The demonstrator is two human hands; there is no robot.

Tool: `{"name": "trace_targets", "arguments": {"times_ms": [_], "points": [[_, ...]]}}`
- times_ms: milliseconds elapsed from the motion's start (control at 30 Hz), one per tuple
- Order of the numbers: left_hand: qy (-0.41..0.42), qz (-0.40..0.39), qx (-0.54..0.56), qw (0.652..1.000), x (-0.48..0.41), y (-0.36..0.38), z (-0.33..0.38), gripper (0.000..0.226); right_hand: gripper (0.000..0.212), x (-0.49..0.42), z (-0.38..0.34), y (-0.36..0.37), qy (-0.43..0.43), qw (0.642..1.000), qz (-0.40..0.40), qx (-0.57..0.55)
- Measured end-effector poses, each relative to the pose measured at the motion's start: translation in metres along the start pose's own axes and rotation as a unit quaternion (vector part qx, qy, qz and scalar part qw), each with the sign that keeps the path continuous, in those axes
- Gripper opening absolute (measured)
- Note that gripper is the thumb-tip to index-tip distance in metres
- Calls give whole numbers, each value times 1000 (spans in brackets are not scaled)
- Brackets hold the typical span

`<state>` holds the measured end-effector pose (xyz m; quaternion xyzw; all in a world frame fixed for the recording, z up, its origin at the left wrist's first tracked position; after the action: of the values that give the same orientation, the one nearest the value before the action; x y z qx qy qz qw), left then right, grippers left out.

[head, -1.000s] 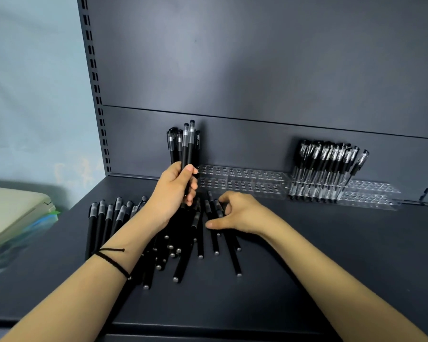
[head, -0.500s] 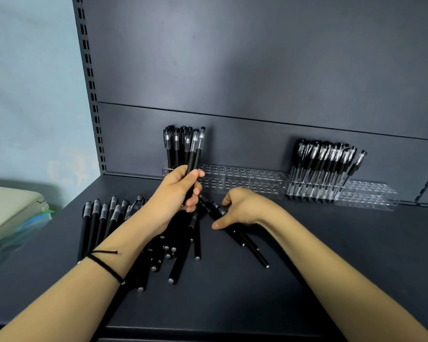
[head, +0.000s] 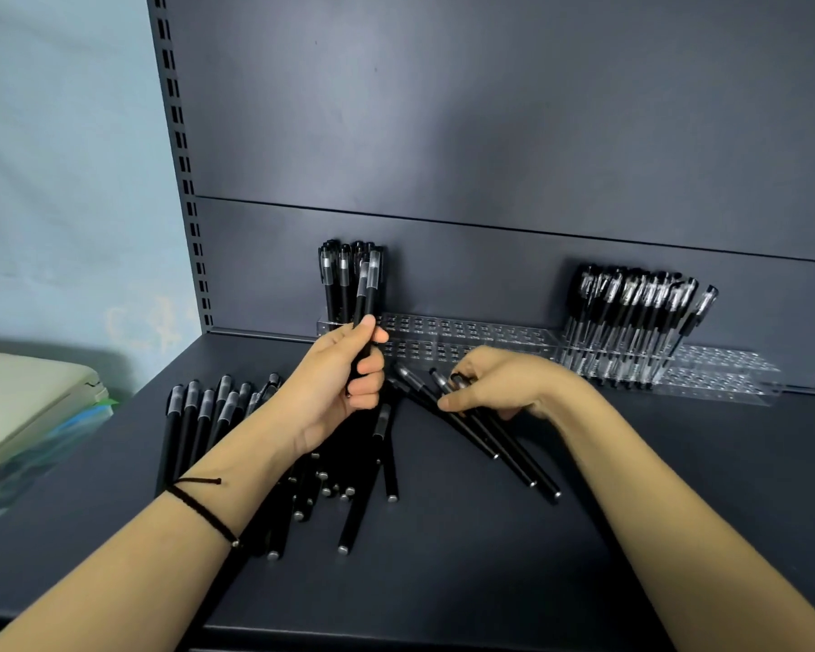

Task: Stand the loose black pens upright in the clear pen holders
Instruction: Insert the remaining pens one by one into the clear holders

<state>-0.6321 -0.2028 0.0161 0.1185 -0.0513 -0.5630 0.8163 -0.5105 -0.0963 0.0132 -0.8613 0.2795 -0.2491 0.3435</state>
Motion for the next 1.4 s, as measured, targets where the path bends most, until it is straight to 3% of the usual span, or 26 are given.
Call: {"name": "trace_targets", "arguments": {"times_ms": [67,133,200,300,400,533,767,867,967,1133,1267,1333,1400], "points": [[-1,-3,-12,1000,1,2,-1,25,27,1,7,-9,6,999,31,-35],[1,-1,-22,1000,1,4,-2,25,21,3,11,-12,9,997,43,-71],[1,10,-28,1000,1,5,-4,25,23,4,9,-14,-10,985,28,-169],[-13,-5,-18,1000,2,11,-7,24,23,11,-10,-17,-92,931,-6,-353],[-46,-66,-11,997,9,27,-12,25,21,15,-28,-13,-141,883,-9,-447],[-58,-124,-2,991,18,42,-15,32,25,20,-39,-11,-177,901,61,-390],[-31,-105,-79,991,19,39,-13,27,32,26,-46,-22,-239,899,199,-309],[-33,-120,-79,989,20,42,-14,22,43,29,-47,-30,-277,881,249,-291],[-40,-149,-33,988,22,46,-13,19,34,33,-42,-41,-289,850,296,-325],[-25,-155,-40,987,25,47,-8,33,23,34,-49,-38,-301,839,281,-355],[48,-119,-39,991,20,38,5,19,22,32,-49,-35,-278,836,226,-416],[82,-82,-29,993,16,28,15,20,38,23,-34,-36,-221,876,236,-359],[94,-49,-14,994,13,16,21,19,46,10,-15,-31,-151,939,248,-184]]}}
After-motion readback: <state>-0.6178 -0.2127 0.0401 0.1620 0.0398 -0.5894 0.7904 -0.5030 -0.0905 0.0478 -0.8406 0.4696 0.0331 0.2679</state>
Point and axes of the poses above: each hand's wrist, its own x-axis away from the middle knuckle, its own y-axis out of the palm, z = x × y, the point moved 8 cm from there along -x, towards the middle knuckle, and after that the axes turned 7 degrees about -x, right-handed, at the moved point
